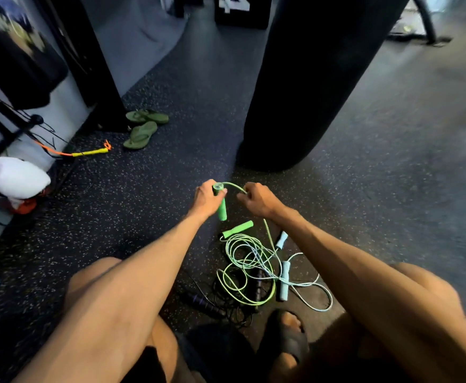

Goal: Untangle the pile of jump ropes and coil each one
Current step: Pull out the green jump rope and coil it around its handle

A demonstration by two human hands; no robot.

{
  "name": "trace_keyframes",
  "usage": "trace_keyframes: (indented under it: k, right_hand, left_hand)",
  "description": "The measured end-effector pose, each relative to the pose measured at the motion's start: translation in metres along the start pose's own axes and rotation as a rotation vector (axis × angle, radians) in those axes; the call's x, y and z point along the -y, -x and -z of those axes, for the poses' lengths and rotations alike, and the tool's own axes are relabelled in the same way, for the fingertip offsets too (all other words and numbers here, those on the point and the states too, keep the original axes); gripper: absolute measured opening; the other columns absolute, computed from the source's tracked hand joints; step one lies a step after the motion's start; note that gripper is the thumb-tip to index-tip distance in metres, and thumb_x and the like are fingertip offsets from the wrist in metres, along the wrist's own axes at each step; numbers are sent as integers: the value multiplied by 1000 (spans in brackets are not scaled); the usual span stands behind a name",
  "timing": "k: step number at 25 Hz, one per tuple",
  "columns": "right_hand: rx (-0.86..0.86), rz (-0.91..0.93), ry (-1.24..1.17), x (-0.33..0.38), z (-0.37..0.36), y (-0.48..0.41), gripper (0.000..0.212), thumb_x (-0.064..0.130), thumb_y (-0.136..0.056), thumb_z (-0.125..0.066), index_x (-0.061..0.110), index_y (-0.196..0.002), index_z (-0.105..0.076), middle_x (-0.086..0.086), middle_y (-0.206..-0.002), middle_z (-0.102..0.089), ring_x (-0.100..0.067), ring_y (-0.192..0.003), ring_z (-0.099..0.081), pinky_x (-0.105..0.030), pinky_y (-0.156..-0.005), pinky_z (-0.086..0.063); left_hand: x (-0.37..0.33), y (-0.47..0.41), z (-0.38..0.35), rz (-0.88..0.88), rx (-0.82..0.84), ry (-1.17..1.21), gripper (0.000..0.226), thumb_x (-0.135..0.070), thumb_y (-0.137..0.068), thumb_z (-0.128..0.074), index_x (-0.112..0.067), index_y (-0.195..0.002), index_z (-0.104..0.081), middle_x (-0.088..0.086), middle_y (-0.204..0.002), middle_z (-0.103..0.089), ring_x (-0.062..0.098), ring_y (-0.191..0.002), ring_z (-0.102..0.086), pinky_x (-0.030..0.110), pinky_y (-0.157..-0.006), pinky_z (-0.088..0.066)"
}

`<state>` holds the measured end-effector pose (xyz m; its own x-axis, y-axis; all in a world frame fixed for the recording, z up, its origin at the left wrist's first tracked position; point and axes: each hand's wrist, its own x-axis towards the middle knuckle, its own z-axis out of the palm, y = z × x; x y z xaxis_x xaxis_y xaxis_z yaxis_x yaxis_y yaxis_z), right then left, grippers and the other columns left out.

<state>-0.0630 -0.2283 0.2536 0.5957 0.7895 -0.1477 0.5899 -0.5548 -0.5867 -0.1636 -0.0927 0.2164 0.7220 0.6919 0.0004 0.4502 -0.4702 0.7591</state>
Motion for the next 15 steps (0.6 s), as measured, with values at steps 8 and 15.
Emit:
trace_keyframes:
  k: [8,15]
  right_hand:
    - [-82,148,64,-13,35,36,13,19,-94,-60,8,-88,-64,-17,-88,-72,-37,-87,-67,-39,-72,-49]
    - [-190,151,-77,-28,40,39,20,30,-96,-59,21,-78,-60,1,-63,-62,-21,-61,-61,-38,-64,-51]
  left_hand:
    - [-32,42,17,-72,318,-14,19,-6,-91,-58,-17,-90,-73,7,-80,-74,10,-69,-65,27,-65,-53]
    - [-55,60,15,115,433,577,28,14,-81,-39,-1,-77,-63,12,-60,-58,20,-52,-57,30,-62,-49]
